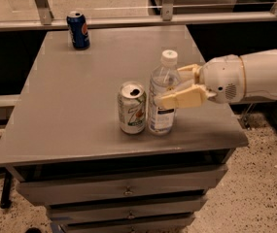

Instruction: Move blue plastic bottle near 7up can

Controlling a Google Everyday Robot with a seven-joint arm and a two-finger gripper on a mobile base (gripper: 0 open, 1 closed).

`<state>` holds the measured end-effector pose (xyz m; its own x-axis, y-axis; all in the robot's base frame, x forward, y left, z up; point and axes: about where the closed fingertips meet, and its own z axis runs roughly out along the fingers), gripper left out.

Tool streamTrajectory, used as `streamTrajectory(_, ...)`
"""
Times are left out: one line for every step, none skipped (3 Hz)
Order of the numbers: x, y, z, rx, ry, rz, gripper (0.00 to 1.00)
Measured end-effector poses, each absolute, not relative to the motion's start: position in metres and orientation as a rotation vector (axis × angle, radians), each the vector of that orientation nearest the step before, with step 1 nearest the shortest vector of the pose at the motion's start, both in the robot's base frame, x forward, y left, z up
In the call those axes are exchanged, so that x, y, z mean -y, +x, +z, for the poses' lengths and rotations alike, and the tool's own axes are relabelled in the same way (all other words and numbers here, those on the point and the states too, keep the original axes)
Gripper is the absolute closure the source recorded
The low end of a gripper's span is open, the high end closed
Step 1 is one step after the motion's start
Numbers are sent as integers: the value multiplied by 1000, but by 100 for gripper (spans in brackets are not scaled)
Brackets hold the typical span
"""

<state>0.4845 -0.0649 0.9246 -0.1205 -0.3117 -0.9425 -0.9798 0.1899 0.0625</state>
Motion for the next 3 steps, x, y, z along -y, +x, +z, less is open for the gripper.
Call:
streamTrajectory(63, 486, 924, -1592, -1260, 964, 12)
streamTrajectory(64, 487, 924, -1590, -1259, 957, 0)
streamTrajectory(68, 488, 924, -1595, -1262, 943, 0)
